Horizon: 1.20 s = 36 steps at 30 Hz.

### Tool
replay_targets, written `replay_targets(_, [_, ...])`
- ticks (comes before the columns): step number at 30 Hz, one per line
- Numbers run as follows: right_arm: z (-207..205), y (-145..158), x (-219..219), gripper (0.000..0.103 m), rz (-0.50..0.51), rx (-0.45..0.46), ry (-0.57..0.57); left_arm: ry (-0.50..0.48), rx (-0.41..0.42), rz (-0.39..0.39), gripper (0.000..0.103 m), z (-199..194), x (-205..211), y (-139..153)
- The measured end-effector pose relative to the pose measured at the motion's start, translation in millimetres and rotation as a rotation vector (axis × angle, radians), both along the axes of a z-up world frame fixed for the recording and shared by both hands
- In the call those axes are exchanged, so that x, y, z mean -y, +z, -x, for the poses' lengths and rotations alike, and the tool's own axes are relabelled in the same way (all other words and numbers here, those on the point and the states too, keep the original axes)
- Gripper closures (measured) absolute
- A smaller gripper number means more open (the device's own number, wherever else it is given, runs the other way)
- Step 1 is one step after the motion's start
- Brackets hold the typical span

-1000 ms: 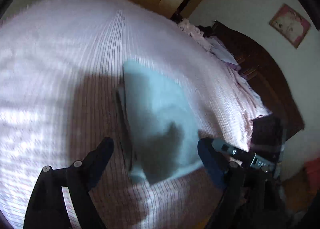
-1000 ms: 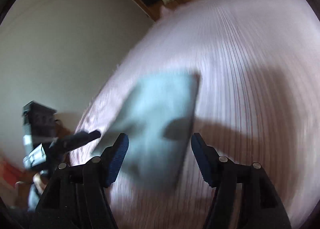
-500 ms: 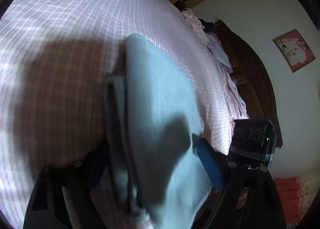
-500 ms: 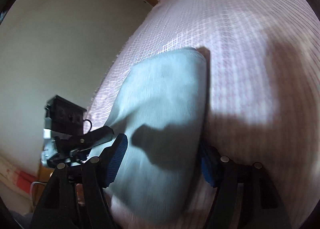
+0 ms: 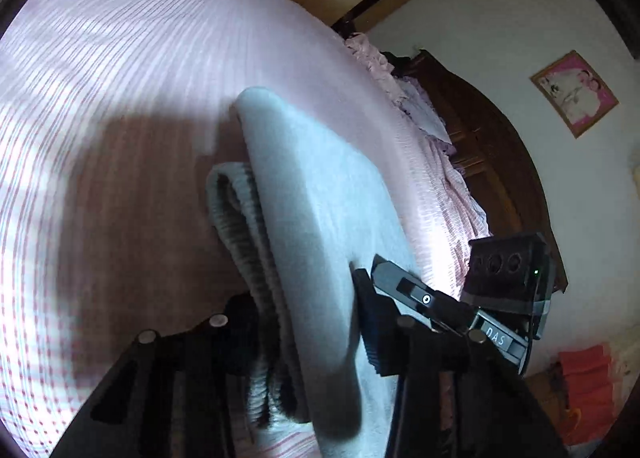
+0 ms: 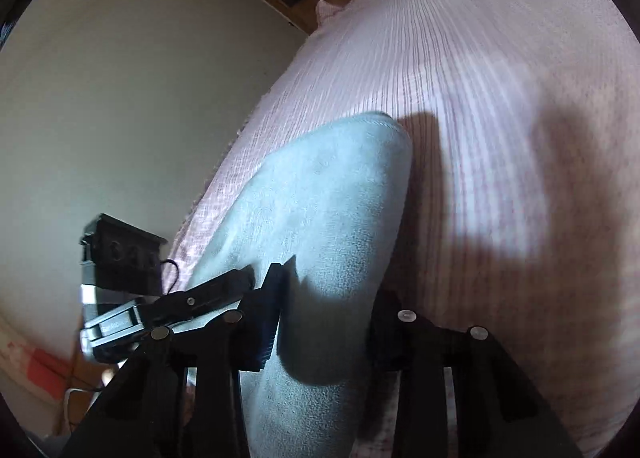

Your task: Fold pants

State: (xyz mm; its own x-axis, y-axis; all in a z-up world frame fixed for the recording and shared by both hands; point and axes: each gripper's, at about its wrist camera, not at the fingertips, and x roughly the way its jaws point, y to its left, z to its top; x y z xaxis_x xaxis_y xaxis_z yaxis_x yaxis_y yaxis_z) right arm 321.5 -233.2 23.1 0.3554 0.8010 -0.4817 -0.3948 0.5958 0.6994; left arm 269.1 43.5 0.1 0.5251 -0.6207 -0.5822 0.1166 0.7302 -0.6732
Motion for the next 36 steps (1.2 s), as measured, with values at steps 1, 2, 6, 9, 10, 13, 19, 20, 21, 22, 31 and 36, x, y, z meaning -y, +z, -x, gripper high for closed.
replay_targets(1, [-5.2, 10.1, 5.2, 0.074, 0.012, 0.032, -0.002, 0.0, 0.023, -0.004, 0.061, -5.5, 5.7, 8.4])
replay_targets(2, [-11.2, 18.5, 8.5, 0.074, 0.021, 0.054, -0.004, -0.004, 0.043, -0.009, 0.061, -11.8, 12.0, 16.4])
replay_targets(6, [-57.0, 46.6, 27.1, 0.073, 0.048, 0.096, -0.008, -0.033, 0.076, -0.019, 0.06, -56.9, 38.4, 38.8])
replay_targets(9, [-100.7, 49.4, 39.4, 0.072, 0.053, 0.066, -0.016, -0.047, 0.077, -0.036, 0.06, -103.1, 61.2, 37.9])
replay_targets(10, [-115.5, 46.0, 44.6, 0.072, 0.055, 0.054, -0.019, -0.044, 0.063, -0.04, 0.06, -119.6, 69.9, 32.1])
replay_targets(13, [-157.3, 19.7, 54.2, 0.071, 0.062, -0.023, -0.035, -0.043, 0.014, -0.072, 0.06, -149.2, 89.1, 0.1])
replay_targets(19, [-179.3, -41.0, 73.5, 0.073, 0.036, -0.036, -0.045, -0.056, 0.073, -0.124, 0.055, -161.7, 107.5, -38.9])
replay_targets(20, [-177.1, -38.7, 72.7, 0.073, 0.06, -0.02, -0.051, -0.061, 0.079, -0.135, 0.056, -169.5, 116.9, -36.5])
replay_targets(21, [-173.1, -35.5, 76.1, 0.073, 0.092, -0.007, -0.059, -0.066, 0.088, -0.144, 0.057, -171.2, 119.6, -34.6])
replay_targets(22, [-168.5, -29.4, 72.7, 0.072, 0.131, 0.013, -0.07, -0.076, 0.109, -0.164, 0.057, -173.6, 124.3, -30.6])
replay_targets(31, [-143.0, -20.9, 72.9, 0.072, 0.137, 0.049, -0.131, -0.113, 0.157, -0.156, 0.059, -181.9, 125.8, -31.5])
replay_targets(36, [-113.5, -15.6, 76.4, 0.072, 0.173, 0.086, -0.167, -0.121, 0.164, -0.176, 0.058, -183.8, 130.7, -33.5])
